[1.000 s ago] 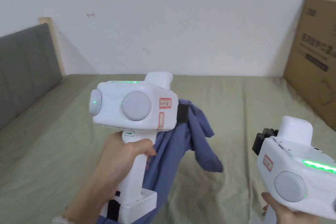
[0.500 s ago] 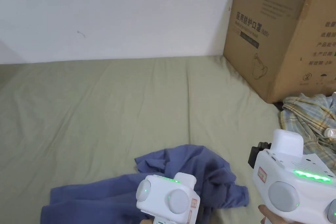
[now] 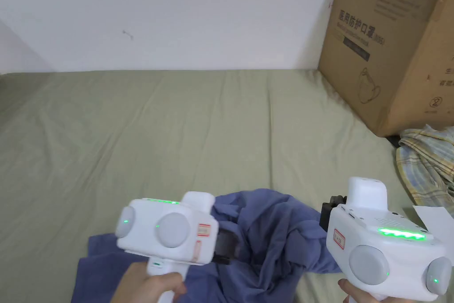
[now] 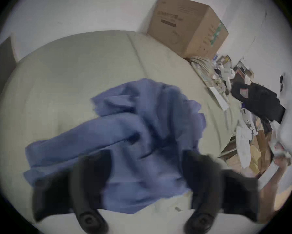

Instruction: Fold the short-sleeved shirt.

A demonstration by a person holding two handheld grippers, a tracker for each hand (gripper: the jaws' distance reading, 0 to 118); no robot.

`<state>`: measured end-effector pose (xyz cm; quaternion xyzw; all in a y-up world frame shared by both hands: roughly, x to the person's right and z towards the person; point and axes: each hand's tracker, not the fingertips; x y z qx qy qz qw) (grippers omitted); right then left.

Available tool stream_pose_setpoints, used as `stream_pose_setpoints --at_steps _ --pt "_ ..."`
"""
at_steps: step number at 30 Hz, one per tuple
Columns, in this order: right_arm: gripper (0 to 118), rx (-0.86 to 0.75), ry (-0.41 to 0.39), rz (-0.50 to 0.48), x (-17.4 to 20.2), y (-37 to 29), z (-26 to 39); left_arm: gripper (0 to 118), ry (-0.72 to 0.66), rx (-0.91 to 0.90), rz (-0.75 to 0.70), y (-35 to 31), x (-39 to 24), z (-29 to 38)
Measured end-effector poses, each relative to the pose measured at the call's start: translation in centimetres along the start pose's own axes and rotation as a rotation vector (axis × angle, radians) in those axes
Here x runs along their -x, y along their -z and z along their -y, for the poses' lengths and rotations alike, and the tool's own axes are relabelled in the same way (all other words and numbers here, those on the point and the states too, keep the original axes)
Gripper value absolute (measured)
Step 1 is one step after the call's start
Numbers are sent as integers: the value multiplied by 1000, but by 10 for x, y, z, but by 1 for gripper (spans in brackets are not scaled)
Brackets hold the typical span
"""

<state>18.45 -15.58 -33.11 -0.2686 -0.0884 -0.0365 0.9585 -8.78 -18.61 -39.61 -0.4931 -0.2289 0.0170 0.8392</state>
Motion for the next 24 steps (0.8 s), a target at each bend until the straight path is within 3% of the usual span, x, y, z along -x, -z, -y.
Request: stream_pose_setpoints --at_steps 1,2,5,9,10,11,13,14,17,22,24 --pt "1 1 -6 -6 4 0 2 24 -34 1 -47 -3 18 9" --pt "1 7 -9 -8 7 2 4 4 -81 6 -70 -3 35 19" --pt "1 39 -14 -37 18 7 11 0 -182 47 -54 -3 87 56" --pt "1 61 -61 -46 28 17 19 0 -279 27 -165 -15 129 78" --pt "1 70 -60 -45 30 21 19 13 -302 -4 -183 -20 138 74" --pt "1 83 -48 -51 30 25 18 36 -309 -24 -191 -23 147 66" --pt "2 96 -26 -57 32 34 15 105 -300 -11 -179 -23 165 47" --pt "2 99 -28 -52 34 39 13 115 -300 -12 -192 -19 172 38" --pt "4 115 -62 -8 38 52 7 113 -314 -36 -297 -9 190 14" --pt "5 135 -56 -7 33 69 4 106 -379 69 -260 40 198 9" --pt "5 154 -71 -2 30 74 6 105 -286 31 -356 42 183 11"
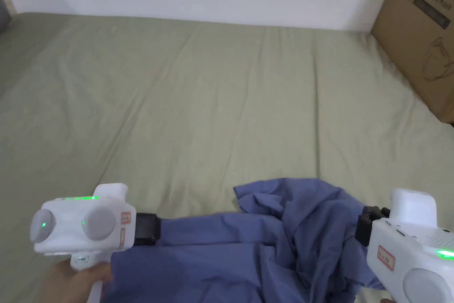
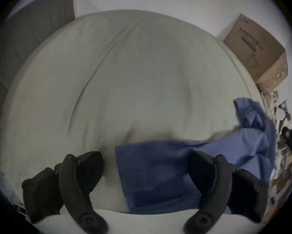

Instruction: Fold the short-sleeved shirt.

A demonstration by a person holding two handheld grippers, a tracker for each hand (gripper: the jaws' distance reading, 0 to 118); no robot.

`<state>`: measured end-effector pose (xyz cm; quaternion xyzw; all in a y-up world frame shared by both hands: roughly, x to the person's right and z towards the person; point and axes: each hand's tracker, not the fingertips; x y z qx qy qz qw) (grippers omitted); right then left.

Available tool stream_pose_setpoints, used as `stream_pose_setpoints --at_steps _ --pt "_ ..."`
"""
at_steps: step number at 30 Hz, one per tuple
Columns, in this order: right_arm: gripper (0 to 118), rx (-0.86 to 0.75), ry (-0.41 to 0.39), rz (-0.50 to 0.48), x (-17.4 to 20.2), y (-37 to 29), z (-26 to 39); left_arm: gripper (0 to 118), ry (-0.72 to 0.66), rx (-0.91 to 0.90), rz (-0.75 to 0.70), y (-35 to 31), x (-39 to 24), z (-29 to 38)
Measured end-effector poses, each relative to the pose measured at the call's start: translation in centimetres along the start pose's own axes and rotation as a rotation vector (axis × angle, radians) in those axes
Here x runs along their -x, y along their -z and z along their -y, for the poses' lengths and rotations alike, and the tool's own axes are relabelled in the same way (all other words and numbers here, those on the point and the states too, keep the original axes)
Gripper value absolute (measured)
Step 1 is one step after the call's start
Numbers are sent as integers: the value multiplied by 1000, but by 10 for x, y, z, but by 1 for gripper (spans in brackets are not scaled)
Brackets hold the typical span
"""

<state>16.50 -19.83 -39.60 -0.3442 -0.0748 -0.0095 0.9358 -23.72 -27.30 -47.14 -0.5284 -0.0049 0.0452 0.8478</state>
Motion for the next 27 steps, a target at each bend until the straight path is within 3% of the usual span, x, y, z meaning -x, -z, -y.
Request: stream_pose_setpoints --at_steps 1,3,6,7,9,10,13,14,18,20,22,23,24,25,27 --pt "5 6 -14 6 -2 3 2 101 26 -27 -31 -5 -6 4" --pt "5 22 -25 15 -5 8 3 80 54 -62 -35 -16 -13 8" --pt "5 53 -2 -8 -14 17 -3 8 13 -66 49 -23 -11 1" --pt "5 71 -1 -51 -18 22 -9 4 -17 -48 49 -25 -10 -2" --pt "14 139 -22 -127 -22 33 -24 4 -14 -32 50 -25 -8 -6" --pt "27 148 -30 -172 -25 41 -33 4 -25 -40 62 -27 -4 -6" --pt "87 250 -119 -222 -26 74 -63 4 -45 -53 84 -38 -3 -7" --pt "91 267 -152 -250 -23 87 -72 4 -48 -60 98 -43 -2 -6" --pt "91 303 -220 -232 -6 137 -102 4 -15 -73 91 -49 -5 -7" --pt "91 342 -262 -281 4 168 -108 4 0 -74 86 -49 -5 -8" --pt "91 468 -253 -319 10 202 -102 4 1 -69 85 -49 -6 -8" --pt "90 574 -226 -290 14 213 -93 4 1 -68 84 -49 -6 -9" --pt "80 588 -227 -280 17 217 -84 4 -3 -66 83 -50 -5 -8" --pt "76 441 -282 -270 19 205 -81 4 -7 -68 84 -51 -4 -8" --pt "72 432 -275 -264 17 189 -82 4 -12 -65 89 -53 -2 -7"
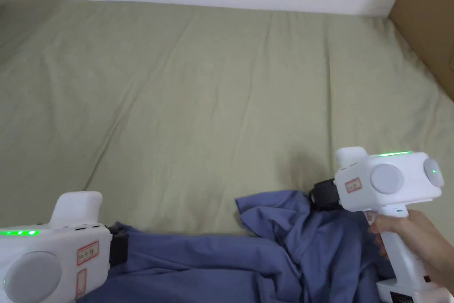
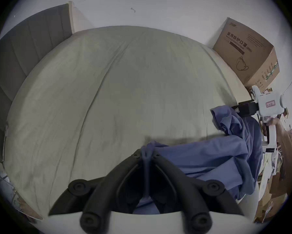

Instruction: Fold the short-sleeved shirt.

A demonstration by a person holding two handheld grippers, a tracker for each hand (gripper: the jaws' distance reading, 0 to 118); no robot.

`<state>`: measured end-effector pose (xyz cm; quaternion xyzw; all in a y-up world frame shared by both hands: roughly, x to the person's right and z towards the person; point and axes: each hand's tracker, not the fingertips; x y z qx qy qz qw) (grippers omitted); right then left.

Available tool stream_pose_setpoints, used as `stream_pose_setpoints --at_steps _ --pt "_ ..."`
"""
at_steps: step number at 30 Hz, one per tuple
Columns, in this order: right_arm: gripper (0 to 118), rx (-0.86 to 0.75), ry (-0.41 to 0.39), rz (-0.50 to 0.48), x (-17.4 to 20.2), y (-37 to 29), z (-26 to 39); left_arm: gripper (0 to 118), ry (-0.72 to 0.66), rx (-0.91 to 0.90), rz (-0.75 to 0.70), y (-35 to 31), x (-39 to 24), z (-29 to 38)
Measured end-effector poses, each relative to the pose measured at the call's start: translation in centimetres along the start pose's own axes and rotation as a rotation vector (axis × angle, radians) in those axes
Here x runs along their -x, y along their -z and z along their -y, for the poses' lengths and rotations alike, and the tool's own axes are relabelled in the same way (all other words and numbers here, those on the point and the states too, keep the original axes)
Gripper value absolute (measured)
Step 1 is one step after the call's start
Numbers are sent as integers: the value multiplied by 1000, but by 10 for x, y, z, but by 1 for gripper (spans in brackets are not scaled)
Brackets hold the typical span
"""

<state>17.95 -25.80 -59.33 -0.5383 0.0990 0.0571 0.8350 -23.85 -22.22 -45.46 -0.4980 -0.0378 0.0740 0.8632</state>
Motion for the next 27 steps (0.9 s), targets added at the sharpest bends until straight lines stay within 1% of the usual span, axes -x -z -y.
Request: stream_pose_setpoints --at_steps 1,2,3,4,7,8,9,10,11,12,14,18,20,23,25,27 --pt "55 4 2 -4 -1 -5 2 4 0 -4 1 -2 0 0" --pt "35 -1 -3 5 -2 -8 3 4 1 -5 -3 -3 -1 0" --pt "9 -1 -2 22 -3 -11 3 4 2 -6 -9 -6 -1 0" --pt "3 -7 33 -11 -4 -18 4 4 3 -13 -14 -11 -2 0" --pt "3 -52 120 -32 -9 -39 3 4 20 -50 -29 -29 -6 -2" --pt "3 -76 159 -47 -12 -50 2 4 37 -83 -69 -38 -9 -4" --pt "3 -97 179 -60 -13 -62 3 4 63 -111 -114 -47 -12 -5" --pt "3 -131 182 -76 -15 -80 4 4 97 -157 -151 -58 -16 -6" --pt "3 -169 180 -67 -15 -98 5 4 109 -185 -166 -69 -19 -8" --pt "3 -201 162 -29 -15 -118 5 4 100 -199 -158 -79 -19 -11" --pt "3 -258 159 3 -20 -159 6 4 64 -251 -122 -105 -14 -22" --pt "3 -377 185 65 -32 -241 12 4 15 -364 -137 -154 -10 -39" --pt "3 -454 206 104 -39 -286 16 4 23 -411 -137 -179 -9 -49" --pt "3 -534 233 133 -47 -343 24 4 42 -492 -182 -219 -11 -64" --pt "3 -577 260 138 -51 -373 29 4 42 -528 -185 -243 -12 -76" --pt "3 -620 279 121 -50 -396 31 4 30 -551 -168 -260 -14 -90"
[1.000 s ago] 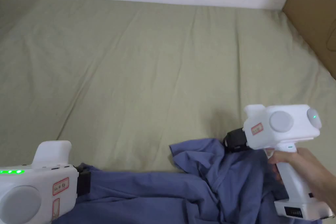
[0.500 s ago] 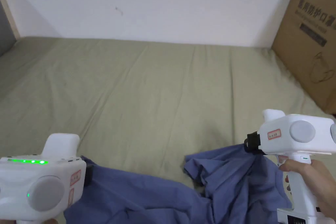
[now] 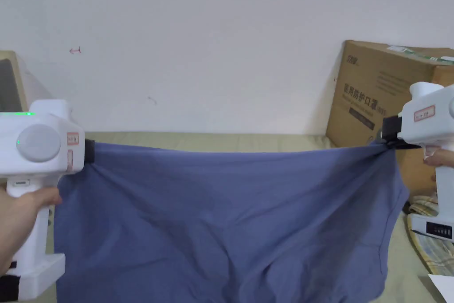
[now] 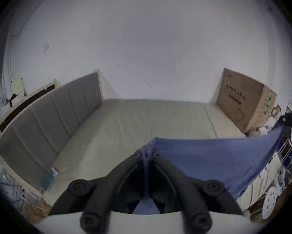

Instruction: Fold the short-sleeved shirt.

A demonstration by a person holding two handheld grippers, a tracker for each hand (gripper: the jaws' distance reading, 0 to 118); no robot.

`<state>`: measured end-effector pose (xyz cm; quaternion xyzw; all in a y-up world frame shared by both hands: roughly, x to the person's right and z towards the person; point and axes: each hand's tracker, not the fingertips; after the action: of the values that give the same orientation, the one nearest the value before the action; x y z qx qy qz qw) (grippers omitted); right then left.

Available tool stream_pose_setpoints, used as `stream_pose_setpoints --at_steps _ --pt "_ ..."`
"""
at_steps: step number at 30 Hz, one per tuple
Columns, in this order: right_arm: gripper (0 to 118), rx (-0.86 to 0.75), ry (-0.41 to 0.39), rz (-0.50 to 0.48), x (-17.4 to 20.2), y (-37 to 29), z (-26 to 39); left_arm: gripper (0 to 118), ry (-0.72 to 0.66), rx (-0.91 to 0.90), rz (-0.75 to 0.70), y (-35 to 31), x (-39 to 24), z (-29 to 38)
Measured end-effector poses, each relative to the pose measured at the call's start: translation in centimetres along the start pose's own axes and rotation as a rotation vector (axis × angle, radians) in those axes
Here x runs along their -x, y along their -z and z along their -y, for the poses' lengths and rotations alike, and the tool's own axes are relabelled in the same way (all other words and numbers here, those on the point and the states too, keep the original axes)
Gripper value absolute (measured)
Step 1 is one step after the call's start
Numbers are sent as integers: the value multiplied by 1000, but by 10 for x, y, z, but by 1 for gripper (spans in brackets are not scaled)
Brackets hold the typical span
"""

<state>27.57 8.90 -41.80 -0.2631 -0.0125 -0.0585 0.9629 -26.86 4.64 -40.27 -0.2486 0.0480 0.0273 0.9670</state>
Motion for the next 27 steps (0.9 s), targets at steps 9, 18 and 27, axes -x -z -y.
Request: stream_pose_setpoints --at_steps 9,18,27 --pt "3 -51 -15 36 26 -1 -44 4 40 12 -4 28 -10 -62" --pt "3 -113 36 5 52 54 -134 4 32 -7 -35 78 3 -148" --pt "3 -283 159 -21 75 106 -253 4 20 -187 -44 136 0 -272"
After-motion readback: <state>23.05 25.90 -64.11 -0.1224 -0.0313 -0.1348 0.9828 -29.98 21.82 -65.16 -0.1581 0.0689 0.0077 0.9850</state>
